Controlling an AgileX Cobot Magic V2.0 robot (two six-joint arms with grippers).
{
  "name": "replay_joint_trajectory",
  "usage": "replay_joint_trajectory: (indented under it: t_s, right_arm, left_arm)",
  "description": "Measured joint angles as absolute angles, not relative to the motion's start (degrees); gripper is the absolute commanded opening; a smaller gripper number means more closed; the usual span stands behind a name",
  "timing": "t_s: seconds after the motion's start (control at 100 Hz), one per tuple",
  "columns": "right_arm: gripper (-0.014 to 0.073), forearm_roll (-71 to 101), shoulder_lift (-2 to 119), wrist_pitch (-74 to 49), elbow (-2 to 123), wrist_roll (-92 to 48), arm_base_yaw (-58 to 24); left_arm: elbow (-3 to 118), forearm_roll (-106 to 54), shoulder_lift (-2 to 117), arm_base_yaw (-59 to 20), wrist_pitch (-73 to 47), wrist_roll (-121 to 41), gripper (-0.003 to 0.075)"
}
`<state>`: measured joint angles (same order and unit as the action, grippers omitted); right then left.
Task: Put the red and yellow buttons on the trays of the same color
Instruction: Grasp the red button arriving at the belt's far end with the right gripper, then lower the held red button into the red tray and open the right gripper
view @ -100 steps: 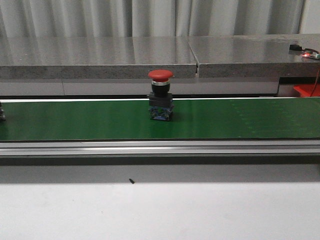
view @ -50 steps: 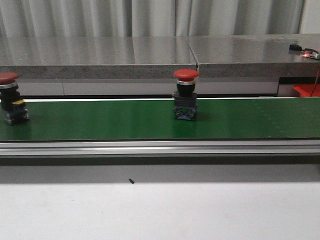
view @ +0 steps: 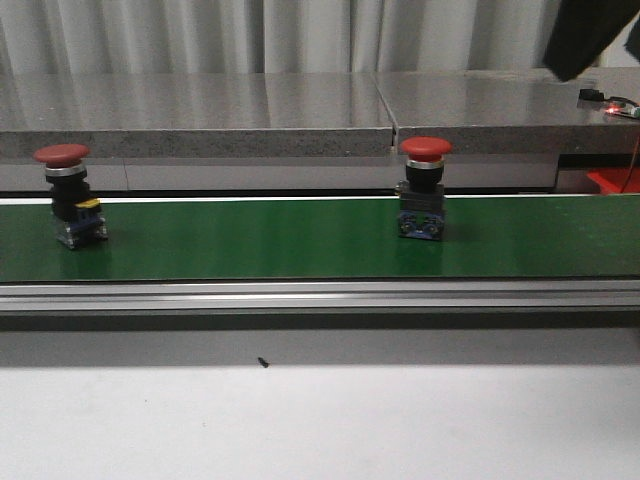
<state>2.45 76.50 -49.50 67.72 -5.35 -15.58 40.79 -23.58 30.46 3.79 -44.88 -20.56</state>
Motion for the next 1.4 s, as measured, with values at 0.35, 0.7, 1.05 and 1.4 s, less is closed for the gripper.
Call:
replay_joint_trajectory:
  t_s: [0.35, 0.7, 1.05, 1.4]
  right_arm:
    - [0.0559, 4.2, 90.9, -50.7, 75.8, -9.1, -17.6]
    - [0.0237, 4.4, 97.4, -45.6, 76.8, -9.3, -17.6]
    - [0.0048, 4.2, 96.5, -45.0, 79.6, -9.3, -13.2]
    - [0.0048, 6.0, 98.8, -46.0, 92.7, -9.3, 7.0]
  left_arm:
    - [40.8, -23.6, 30.5, 3.8, -44.9, -20.6, -0.002]
    - [40.8, -23.6, 30.5, 3.8, -44.9, -20.6, -0.002]
    - [40.8, -23.6, 30.5, 3.8, -44.9, -20.6, -0.002]
    - [40.8, -23.6, 30.5, 3.8, -44.9, -20.6, -0.002]
